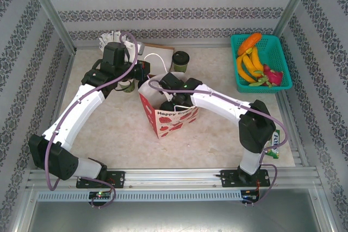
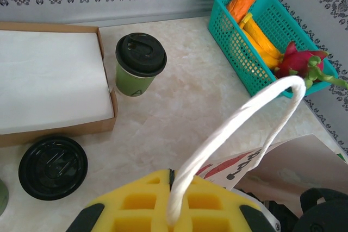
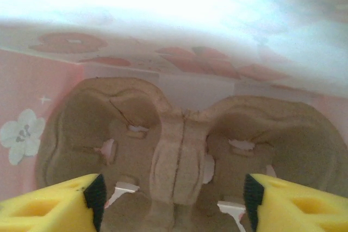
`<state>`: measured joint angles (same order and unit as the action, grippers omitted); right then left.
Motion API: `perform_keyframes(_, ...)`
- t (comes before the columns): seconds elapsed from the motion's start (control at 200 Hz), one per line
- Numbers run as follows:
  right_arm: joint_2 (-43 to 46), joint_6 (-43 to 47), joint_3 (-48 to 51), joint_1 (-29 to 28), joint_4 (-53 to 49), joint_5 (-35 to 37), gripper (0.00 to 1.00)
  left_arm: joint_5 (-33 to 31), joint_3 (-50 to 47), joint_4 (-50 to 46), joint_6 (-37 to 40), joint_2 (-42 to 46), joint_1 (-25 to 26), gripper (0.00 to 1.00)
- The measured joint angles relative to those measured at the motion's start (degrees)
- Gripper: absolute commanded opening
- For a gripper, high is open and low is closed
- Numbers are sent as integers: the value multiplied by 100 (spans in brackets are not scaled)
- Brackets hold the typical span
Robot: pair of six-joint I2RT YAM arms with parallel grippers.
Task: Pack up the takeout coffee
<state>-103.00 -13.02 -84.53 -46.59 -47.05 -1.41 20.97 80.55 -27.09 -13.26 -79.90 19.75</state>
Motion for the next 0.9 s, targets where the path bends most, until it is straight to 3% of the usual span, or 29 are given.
perform_keyframes(0.165, -72, 46, 0, 35, -35, -101, 27, 0, 0, -24, 39, 0, 0, 0)
perform_keyframes(0.37, -481, 153, -2, 33, -153, -195, 8, 2, 0, -59, 81, 0, 0, 0)
perform_keyframes(0.899, -1296, 79, -468, -44, -776, 195, 15, 131, 0, -59, 81, 0, 0, 0)
